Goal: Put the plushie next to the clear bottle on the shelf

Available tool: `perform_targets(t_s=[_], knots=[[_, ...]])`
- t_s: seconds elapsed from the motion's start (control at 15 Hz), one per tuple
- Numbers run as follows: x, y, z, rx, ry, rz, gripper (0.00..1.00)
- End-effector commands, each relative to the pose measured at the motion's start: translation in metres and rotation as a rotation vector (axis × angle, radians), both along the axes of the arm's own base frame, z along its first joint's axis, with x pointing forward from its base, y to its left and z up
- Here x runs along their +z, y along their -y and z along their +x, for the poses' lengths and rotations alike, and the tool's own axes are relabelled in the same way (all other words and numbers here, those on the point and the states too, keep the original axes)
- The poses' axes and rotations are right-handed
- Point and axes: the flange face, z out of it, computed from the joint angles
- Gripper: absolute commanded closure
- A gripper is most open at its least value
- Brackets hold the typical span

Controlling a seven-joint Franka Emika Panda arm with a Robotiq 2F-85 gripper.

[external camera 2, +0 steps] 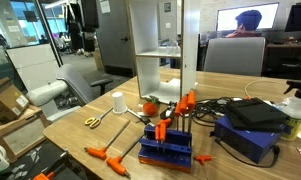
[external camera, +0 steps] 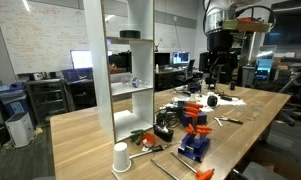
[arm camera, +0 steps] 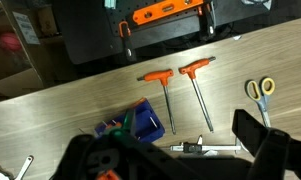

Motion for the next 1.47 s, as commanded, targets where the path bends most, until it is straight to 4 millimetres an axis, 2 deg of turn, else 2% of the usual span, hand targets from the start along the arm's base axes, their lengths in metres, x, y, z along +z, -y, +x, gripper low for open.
perform_targets(t_s=[0.0,0.33,0.67,0.87,1.4], knots=[[0.0,0.0,0.0,0.003,0.002,-0.003,0.0],[-0.004,-0.004,0.009,0.025,0.081,-0.028,0.0],[-0.019,-0.025,0.039,0.111,0.27,-0.061,0.0],[-0.046,-0.039,0.062,0.153,0.353,-0.057,0.0],[-0.148,-0.058,0.129,0.181,0.391,-0.04,0.0]])
